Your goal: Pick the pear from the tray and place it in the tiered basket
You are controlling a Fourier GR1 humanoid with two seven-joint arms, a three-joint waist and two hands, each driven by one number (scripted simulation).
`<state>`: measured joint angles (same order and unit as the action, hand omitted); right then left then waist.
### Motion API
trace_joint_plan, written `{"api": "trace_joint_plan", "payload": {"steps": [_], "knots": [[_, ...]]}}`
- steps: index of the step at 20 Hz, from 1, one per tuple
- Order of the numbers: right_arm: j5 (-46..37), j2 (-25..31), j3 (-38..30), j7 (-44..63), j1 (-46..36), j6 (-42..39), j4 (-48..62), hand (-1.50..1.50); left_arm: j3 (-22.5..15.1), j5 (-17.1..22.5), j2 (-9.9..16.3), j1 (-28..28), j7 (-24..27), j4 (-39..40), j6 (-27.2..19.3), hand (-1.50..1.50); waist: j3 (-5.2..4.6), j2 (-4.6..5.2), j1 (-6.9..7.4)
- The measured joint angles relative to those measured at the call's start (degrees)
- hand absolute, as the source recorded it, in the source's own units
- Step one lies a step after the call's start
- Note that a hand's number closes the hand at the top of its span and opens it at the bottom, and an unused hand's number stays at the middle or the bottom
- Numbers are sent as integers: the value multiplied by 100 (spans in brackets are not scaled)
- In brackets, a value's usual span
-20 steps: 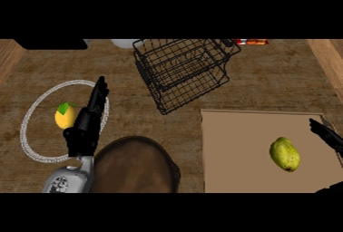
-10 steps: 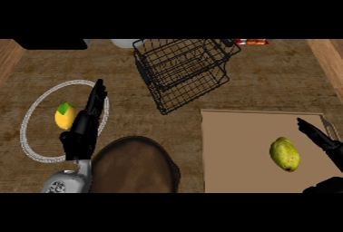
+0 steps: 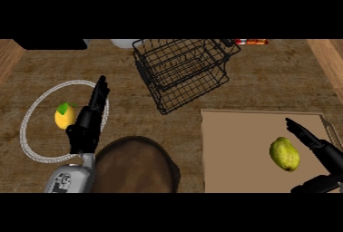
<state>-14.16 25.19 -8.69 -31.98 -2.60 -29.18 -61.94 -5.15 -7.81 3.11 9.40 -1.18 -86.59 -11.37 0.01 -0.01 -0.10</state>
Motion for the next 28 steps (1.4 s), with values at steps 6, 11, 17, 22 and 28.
{"api": "trace_joint_plan", "payload": {"steps": [6,11,17,22,28], "knots": [[45,-199,-172,-103,-89,152,290,150,19,-63,-36,-87,-173,-253,39,0,-8,-7,11],[-203,-359,-263,-212,-235,859,298,150,69,-52,15,-92,-247,-330,148,0,-15,-10,9],[-1226,-537,307,112,-265,1871,-292,150,35,-104,-76,-83,-108,-185,126,0,-55,-27,44],[-3112,-53,1511,981,-667,2223,-825,150,-117,-140,-104,12,-142,-168,223,0,-150,-45,389],[-4912,-548,2826,2920,-1242,1942,-1537,150,-141,-155,-126,37,-164,-124,222,0,-128,-92,354]]}}
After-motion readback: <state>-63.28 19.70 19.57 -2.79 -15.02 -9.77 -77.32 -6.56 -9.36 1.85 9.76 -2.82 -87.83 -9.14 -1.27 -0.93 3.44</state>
